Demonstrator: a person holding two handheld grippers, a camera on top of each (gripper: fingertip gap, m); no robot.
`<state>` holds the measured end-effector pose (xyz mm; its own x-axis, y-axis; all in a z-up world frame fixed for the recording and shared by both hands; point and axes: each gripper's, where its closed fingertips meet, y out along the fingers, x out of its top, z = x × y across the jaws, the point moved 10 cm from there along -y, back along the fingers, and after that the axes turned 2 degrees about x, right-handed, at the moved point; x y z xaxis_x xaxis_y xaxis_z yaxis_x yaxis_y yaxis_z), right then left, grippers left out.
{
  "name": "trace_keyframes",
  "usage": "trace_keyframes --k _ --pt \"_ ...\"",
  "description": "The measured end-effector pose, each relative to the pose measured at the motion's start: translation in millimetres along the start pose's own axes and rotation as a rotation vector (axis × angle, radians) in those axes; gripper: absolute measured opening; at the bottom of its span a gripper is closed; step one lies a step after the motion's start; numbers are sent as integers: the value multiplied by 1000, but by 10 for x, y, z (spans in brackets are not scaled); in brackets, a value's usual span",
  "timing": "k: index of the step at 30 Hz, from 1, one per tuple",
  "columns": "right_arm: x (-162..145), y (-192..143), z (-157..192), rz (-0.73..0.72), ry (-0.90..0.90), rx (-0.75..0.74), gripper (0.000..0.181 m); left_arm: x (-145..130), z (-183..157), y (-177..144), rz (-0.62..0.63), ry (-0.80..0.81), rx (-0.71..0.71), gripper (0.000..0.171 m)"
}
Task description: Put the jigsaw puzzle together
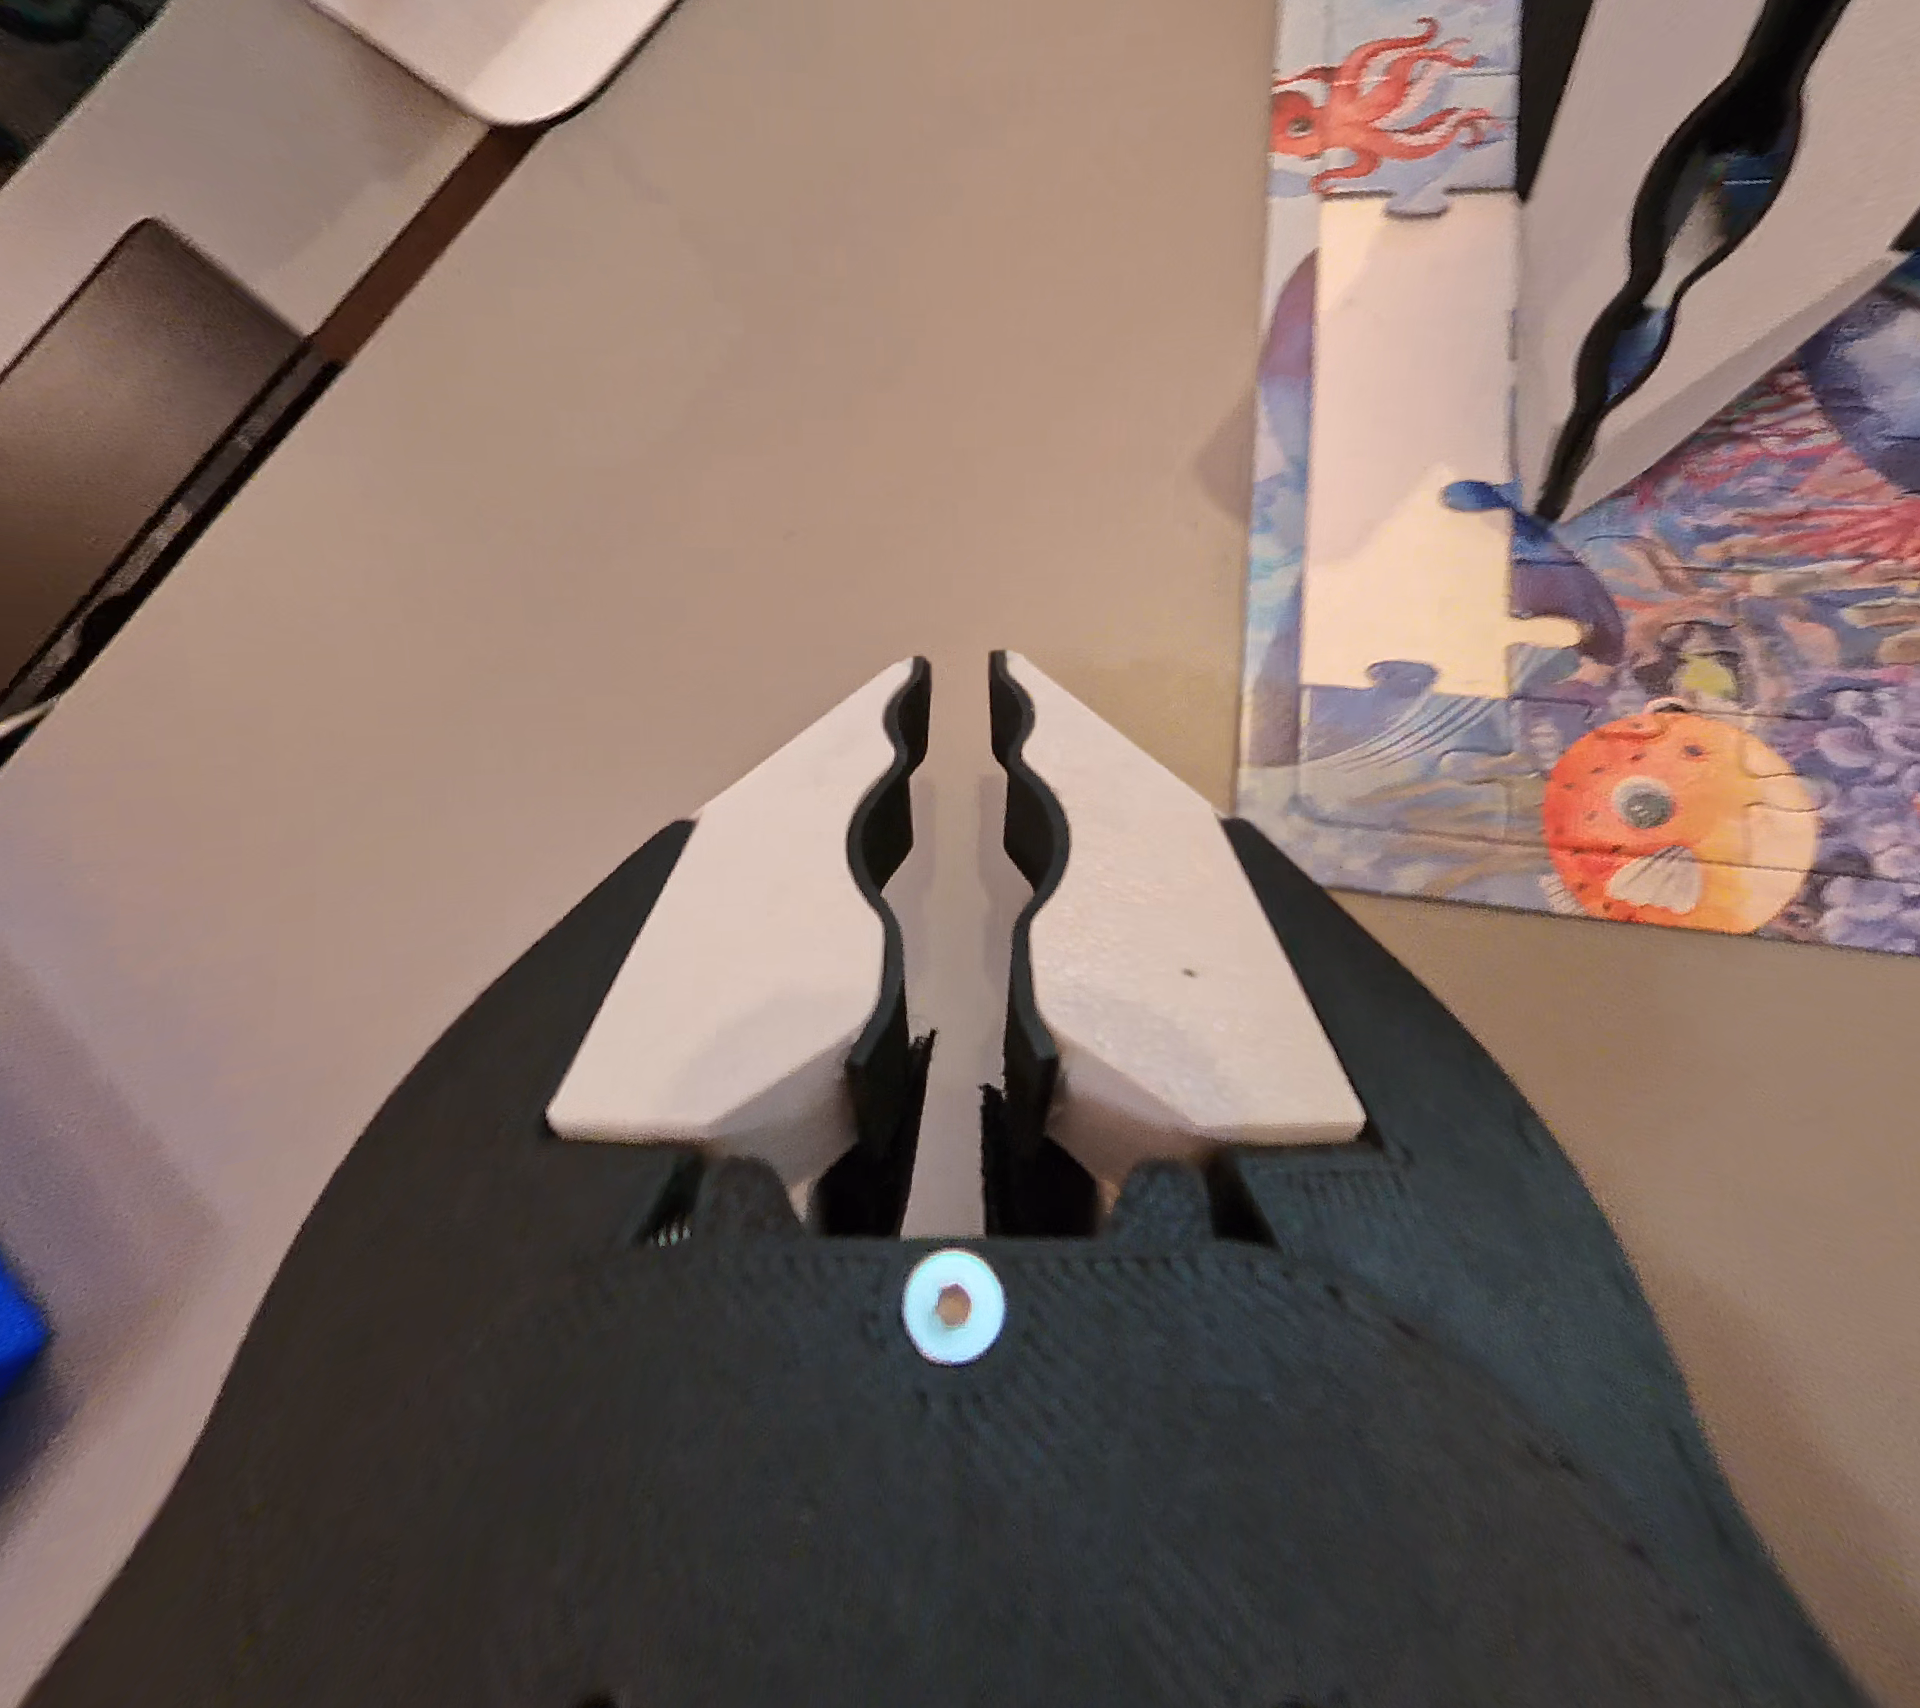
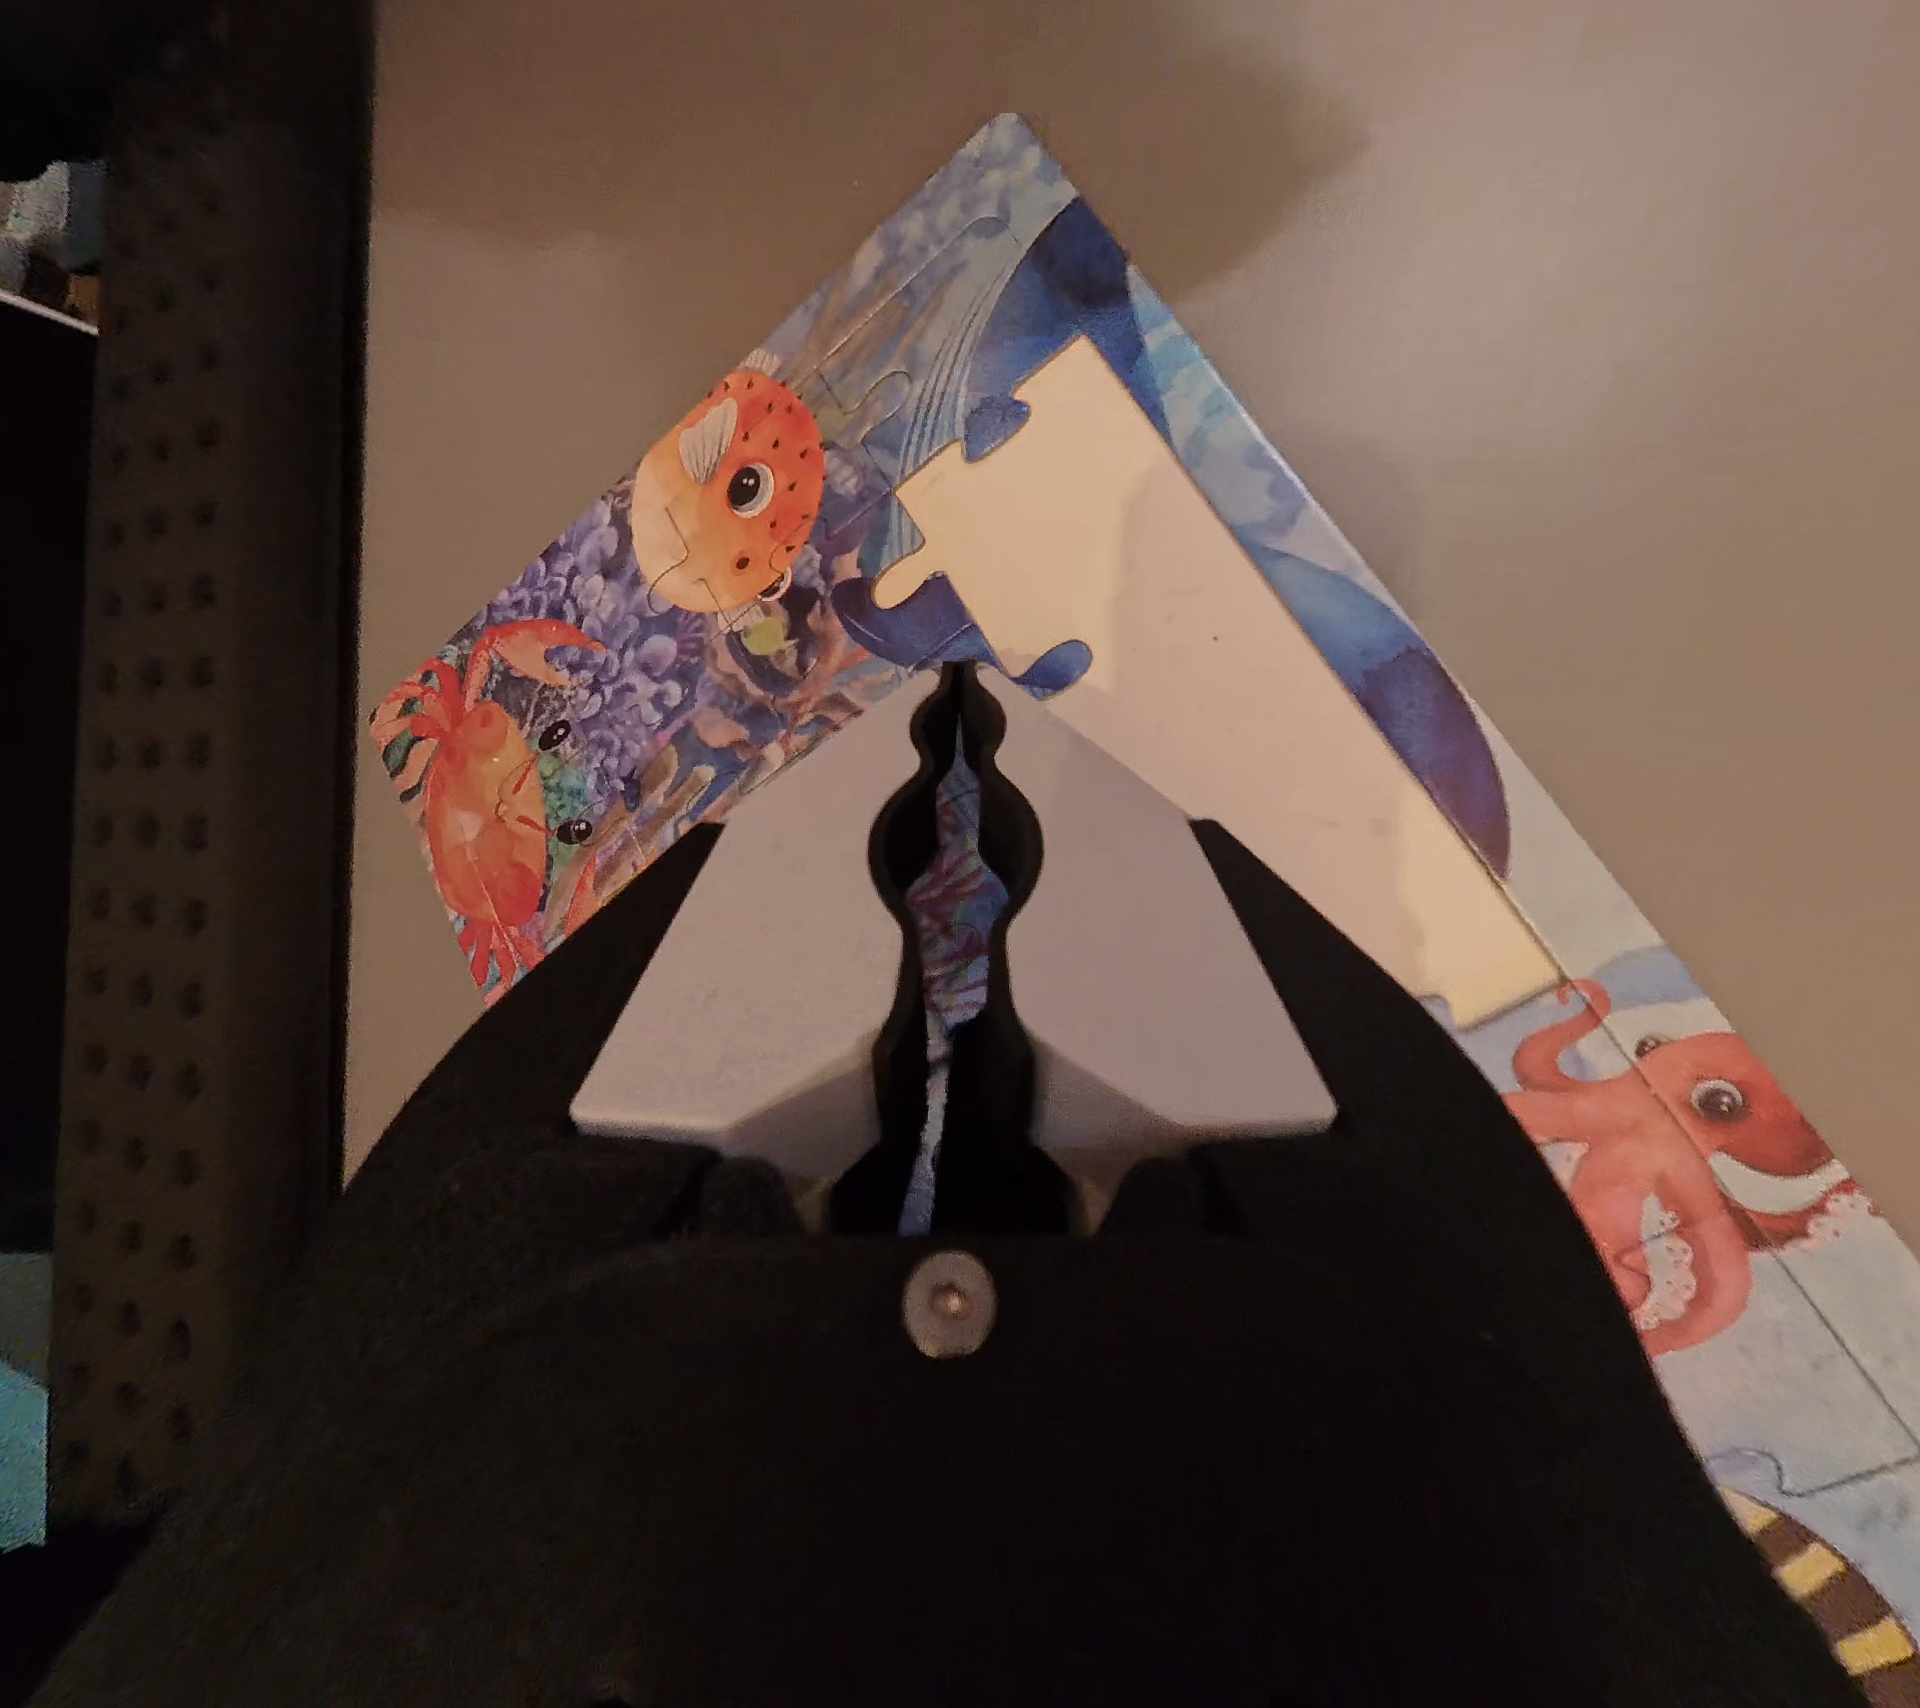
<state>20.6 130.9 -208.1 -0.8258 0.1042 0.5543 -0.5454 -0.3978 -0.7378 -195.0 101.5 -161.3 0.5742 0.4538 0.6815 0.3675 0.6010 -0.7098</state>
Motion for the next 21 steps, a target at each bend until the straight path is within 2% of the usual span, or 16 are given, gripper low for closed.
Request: trace_keyframes --k 1,4,6,8,11,13,15,17,19,21 --pt "0 -33 -14 -15 7 -13 0 -37 82 -75 -8 -23 16 10" --pt "-23 -171 -32 -62 1 -28 16 -190 342 -353 -31 -99 67 14" --pt "-40 -249 -28 -90 -28 -54 38 -330 480 -543 -30 -137 100 20" --pt "-61 -261 -24 -69 -56 -99 53 -481 565 -660 -12 -163 111 25" --pt "-89 -175 -62 -9 -85 -186 63 -669 574 -604 72 -144 81 38" --pt "-78 -145 -82 -36 -95 -196 67 -748 534 -475 122 -104 37 49" --pt "-79 -139 -111 -42 -96 -226 63 -785 470 -344 153 -52 -13 58" --pt "-87 -139 -132 -45 -116 -277 49 -801 400 -242 174 -9 -60 66" --pt "-93 -139 -150 -46 -135 -323 37 -832 376 -175 201 9 -75 65" --pt "-94 -141 -161 -52 -139 -331 34 -841 374 -145 194 1 -87 62"
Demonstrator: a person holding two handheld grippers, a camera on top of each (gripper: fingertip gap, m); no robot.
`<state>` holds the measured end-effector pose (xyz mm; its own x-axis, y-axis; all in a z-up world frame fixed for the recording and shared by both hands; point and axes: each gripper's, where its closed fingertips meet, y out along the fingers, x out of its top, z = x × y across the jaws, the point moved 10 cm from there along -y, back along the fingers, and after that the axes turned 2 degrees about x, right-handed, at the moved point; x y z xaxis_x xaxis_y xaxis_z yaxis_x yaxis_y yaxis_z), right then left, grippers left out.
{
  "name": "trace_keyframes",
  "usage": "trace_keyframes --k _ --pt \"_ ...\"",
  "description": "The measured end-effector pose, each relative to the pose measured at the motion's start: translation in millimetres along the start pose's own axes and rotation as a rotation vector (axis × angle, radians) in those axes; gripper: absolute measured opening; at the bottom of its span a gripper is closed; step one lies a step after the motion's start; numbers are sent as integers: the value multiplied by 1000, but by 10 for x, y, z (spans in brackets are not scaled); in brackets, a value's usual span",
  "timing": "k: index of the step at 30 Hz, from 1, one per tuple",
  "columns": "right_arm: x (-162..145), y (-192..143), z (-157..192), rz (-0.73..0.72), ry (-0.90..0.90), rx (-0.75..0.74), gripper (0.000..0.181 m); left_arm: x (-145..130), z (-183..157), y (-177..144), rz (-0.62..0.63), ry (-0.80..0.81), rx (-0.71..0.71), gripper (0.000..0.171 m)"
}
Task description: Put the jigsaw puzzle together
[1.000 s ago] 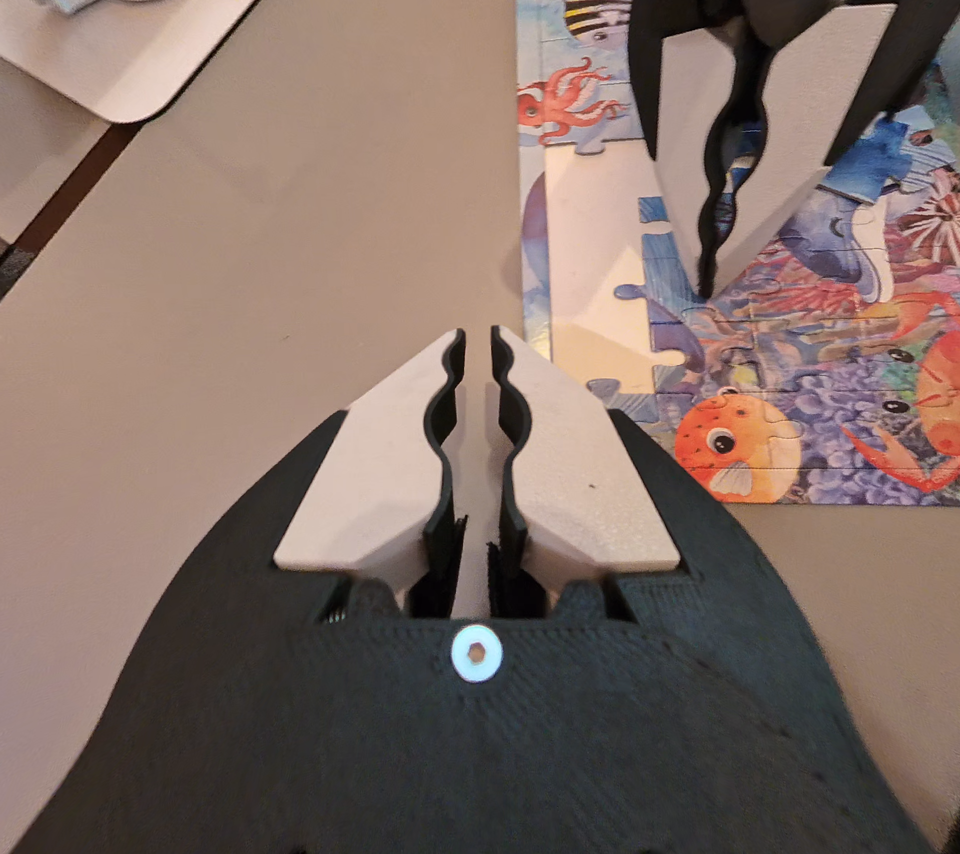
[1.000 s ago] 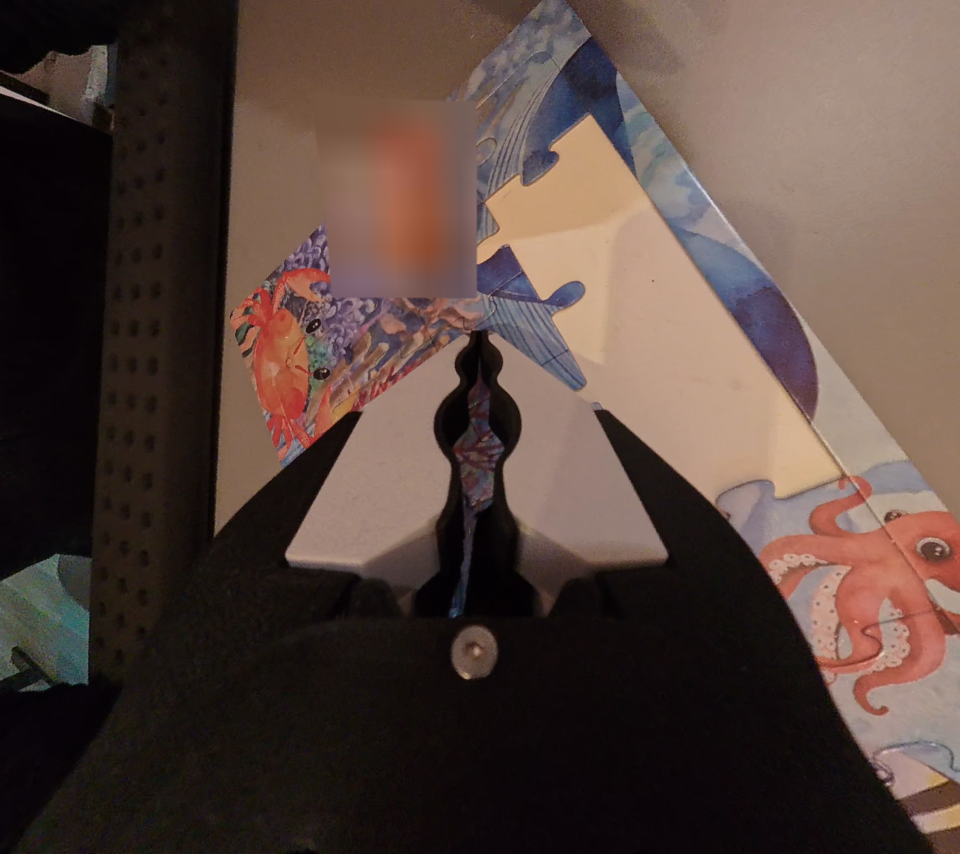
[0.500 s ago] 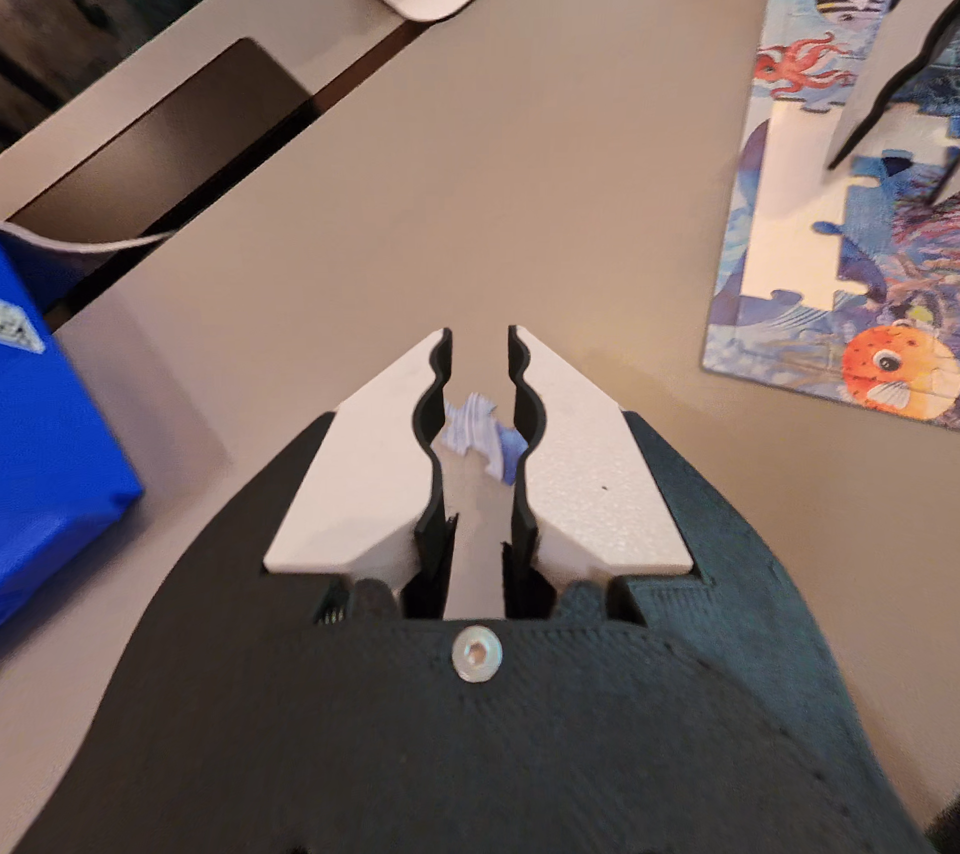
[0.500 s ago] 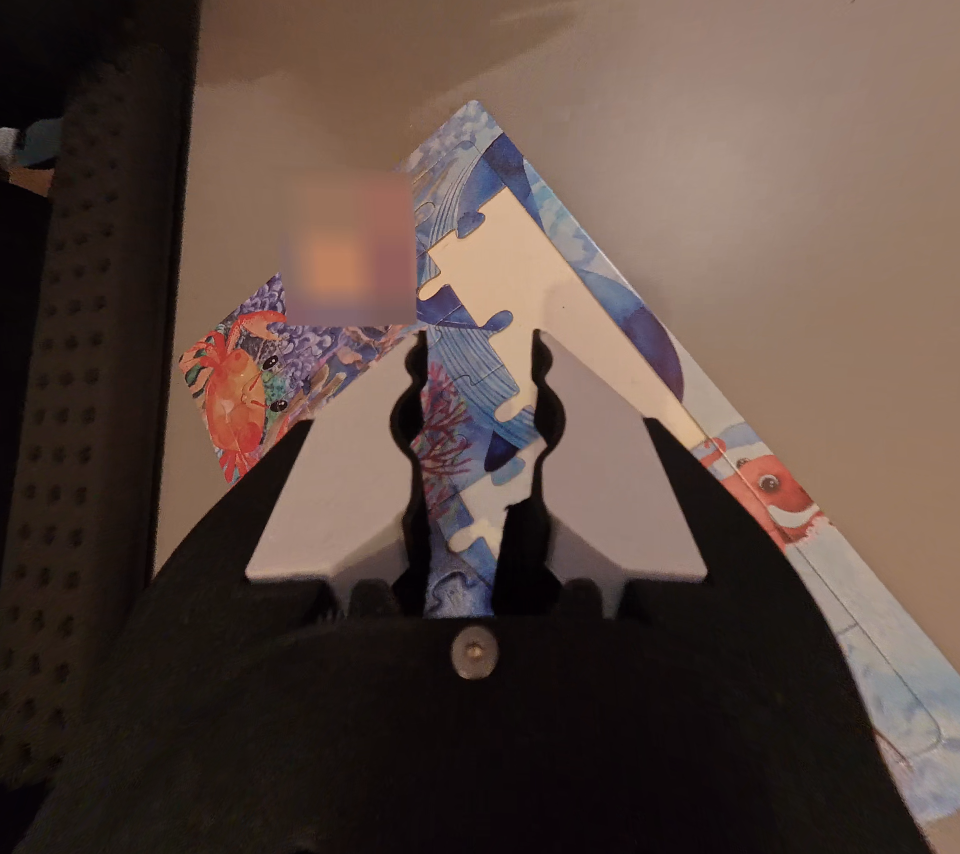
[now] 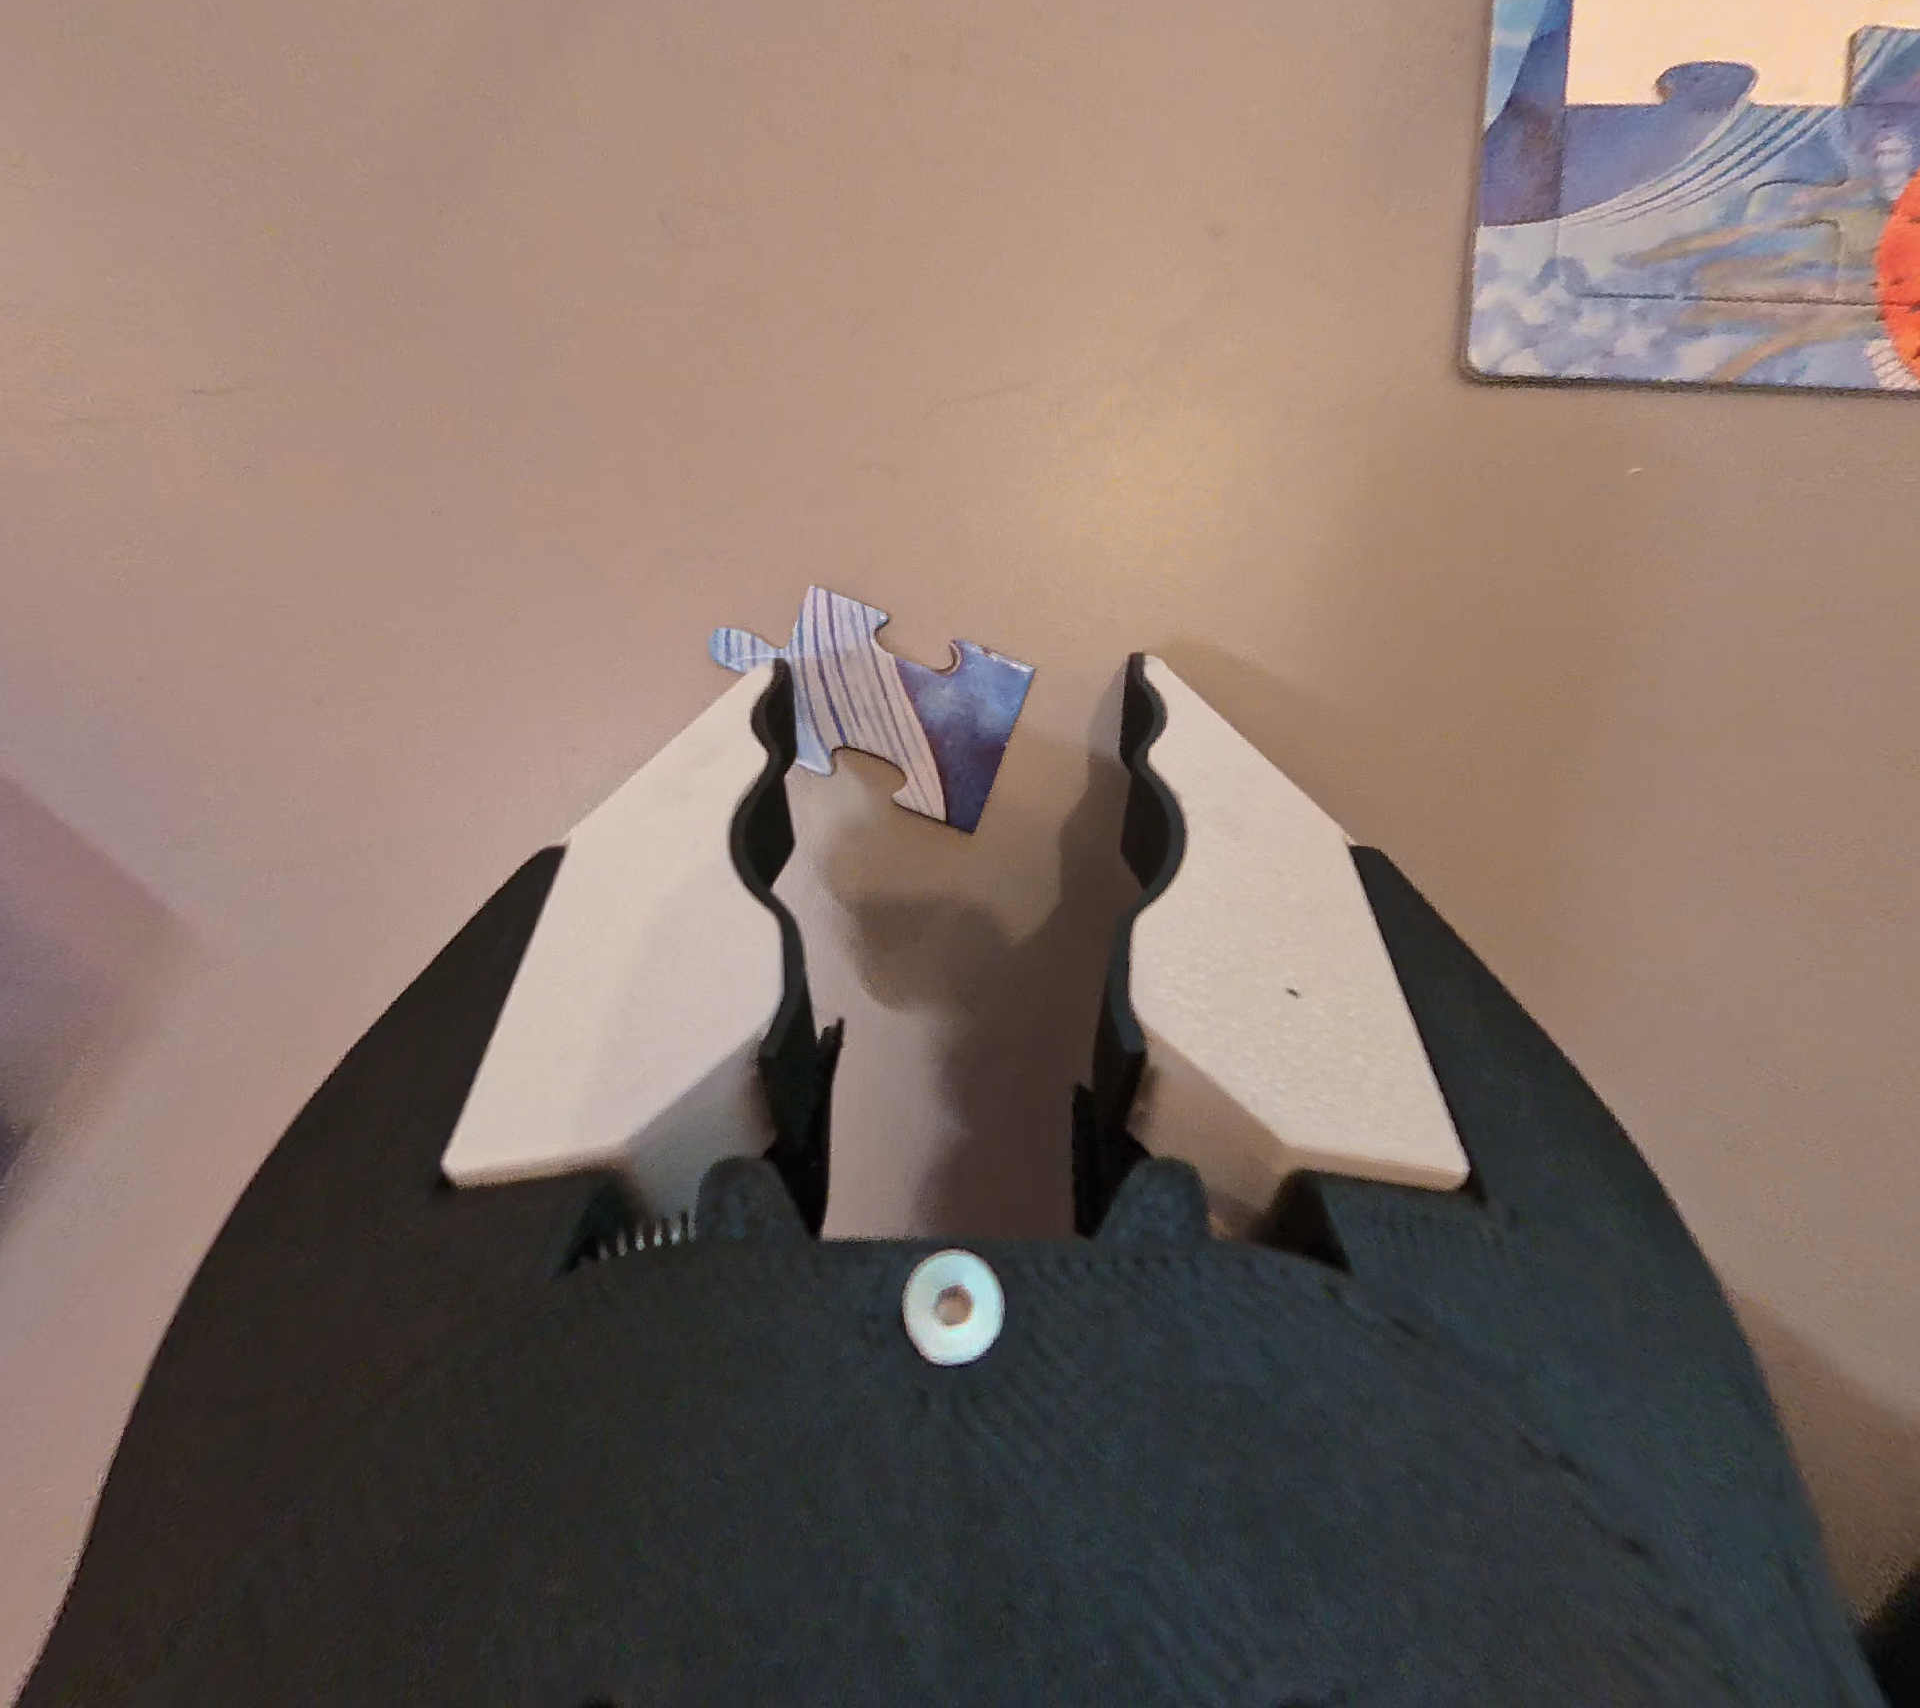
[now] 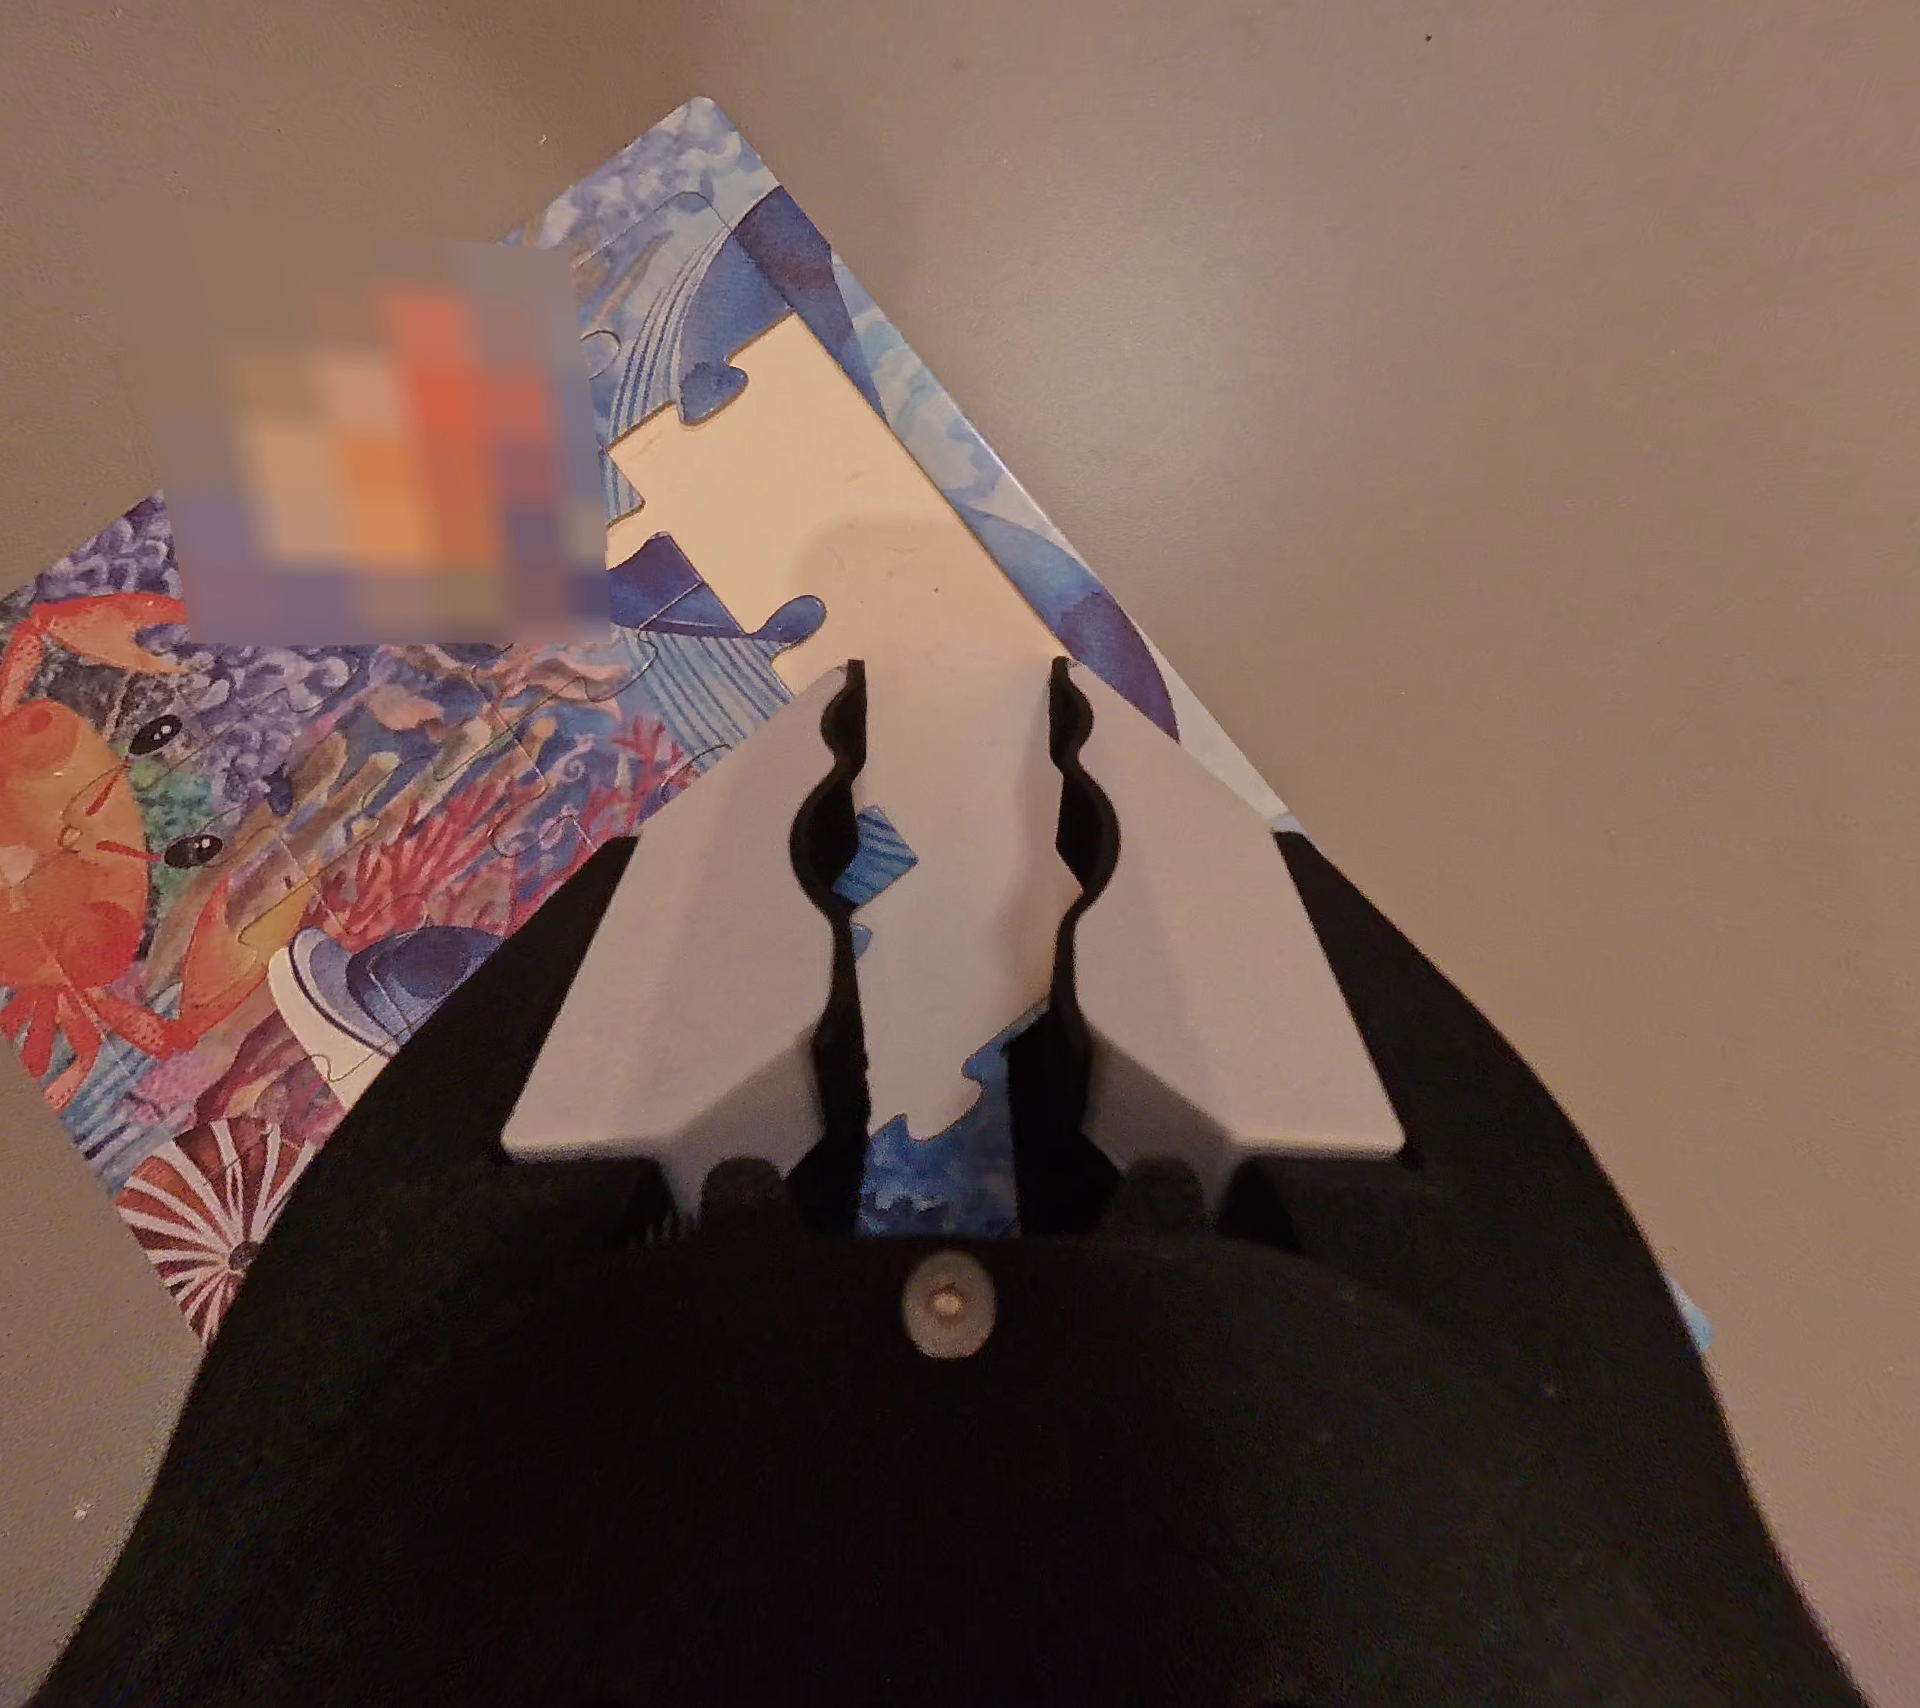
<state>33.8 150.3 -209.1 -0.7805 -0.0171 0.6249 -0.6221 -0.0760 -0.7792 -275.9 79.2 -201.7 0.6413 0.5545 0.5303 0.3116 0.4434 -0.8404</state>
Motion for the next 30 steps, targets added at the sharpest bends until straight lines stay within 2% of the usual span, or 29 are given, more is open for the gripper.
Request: trace_keyframes --k 4,7,10,16,17,19,22,23,25,29,30 --pt "-2 -4 -46 -6 17 -9 23 -31 19 14 -25 -27 -21 53" --pt "-3 -5 -94 -10 38 -19 11 -20 26 21 -33 -27 -8 38" --pt "-9 -6 -152 -20 79 -20 1 4 8 37 -39 -19 -5 33" --pt "-28 -16 -274 -46 133 -84 2 31 -3 59 -56 -9 2 12" --pt "-36 -23 -306 -49 148 -117 3 31 -14 72 -50 -6 -10 3" --pt "-61 -55 -409 -44 204 -215 5 47 -23 86 -60 1 -10 0" --pt "-109 -104 -505 -47 275 -279 5 50 -42 79 -60 15 -15 5" --pt "-122 -130 -517 -42 276 -298 6 39 -29 67 -57 9 -6 10" --pt "-132 -210 -524 -60 268 -321 10 -3 15 1 -51 -18 7 40" --pt "-136 -372 -528 -124 290 -313 13 -125 92 -143 -50 -48 37 61" --pt "-148 -386 -528 -127 293 -309 13 -153 106 -129 -37 -54 40 62"
